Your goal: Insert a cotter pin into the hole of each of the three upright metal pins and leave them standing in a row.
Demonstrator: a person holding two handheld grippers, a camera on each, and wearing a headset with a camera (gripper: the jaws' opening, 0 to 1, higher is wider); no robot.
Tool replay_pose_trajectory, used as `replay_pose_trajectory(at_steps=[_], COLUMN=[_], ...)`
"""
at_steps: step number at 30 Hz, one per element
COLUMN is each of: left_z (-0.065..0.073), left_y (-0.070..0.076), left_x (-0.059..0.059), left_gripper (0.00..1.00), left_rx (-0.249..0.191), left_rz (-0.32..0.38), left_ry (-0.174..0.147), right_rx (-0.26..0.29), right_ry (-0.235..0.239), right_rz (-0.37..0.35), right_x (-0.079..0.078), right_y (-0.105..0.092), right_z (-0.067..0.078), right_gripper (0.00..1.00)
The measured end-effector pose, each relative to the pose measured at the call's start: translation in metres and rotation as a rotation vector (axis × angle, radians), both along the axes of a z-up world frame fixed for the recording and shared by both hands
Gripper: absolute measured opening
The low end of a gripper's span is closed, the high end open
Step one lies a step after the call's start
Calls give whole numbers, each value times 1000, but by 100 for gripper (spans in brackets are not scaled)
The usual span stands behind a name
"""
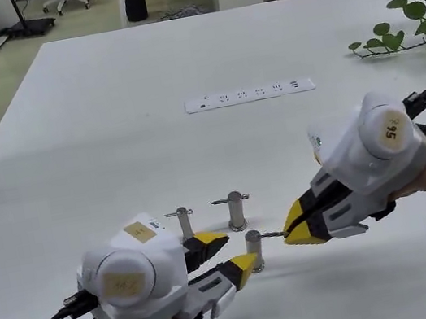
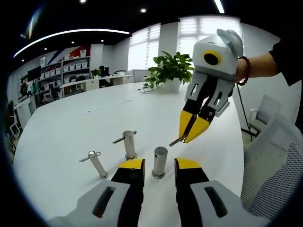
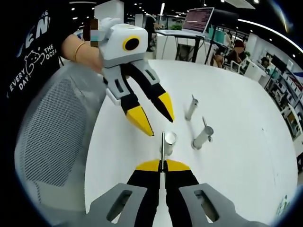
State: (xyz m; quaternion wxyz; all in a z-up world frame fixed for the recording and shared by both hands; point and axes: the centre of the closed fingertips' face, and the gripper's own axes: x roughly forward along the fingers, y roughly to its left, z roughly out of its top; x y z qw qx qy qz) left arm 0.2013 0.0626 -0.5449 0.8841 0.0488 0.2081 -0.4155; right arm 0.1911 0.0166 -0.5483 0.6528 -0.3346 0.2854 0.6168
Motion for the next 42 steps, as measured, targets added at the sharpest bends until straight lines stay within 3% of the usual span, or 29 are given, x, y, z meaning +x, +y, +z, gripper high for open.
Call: replay_pose_trajectory(at_steps=[20, 31, 42], left_z=[-29, -36, -37], left_y=[-17, -22, -19], left_x=[12, 14, 16], left_gripper=[19, 14, 11], left_rx=[68, 70, 71], left_rz=[1, 23, 29], left_ry=[44, 57, 47], right_rx=[-71, -69, -72], right_ry=[2, -1, -11], right_rz=[30, 45, 66], right_x=[11, 13, 13], right_y=[-12, -8, -5], right_z=[-19, -22, -19], right_gripper=[0, 0, 0])
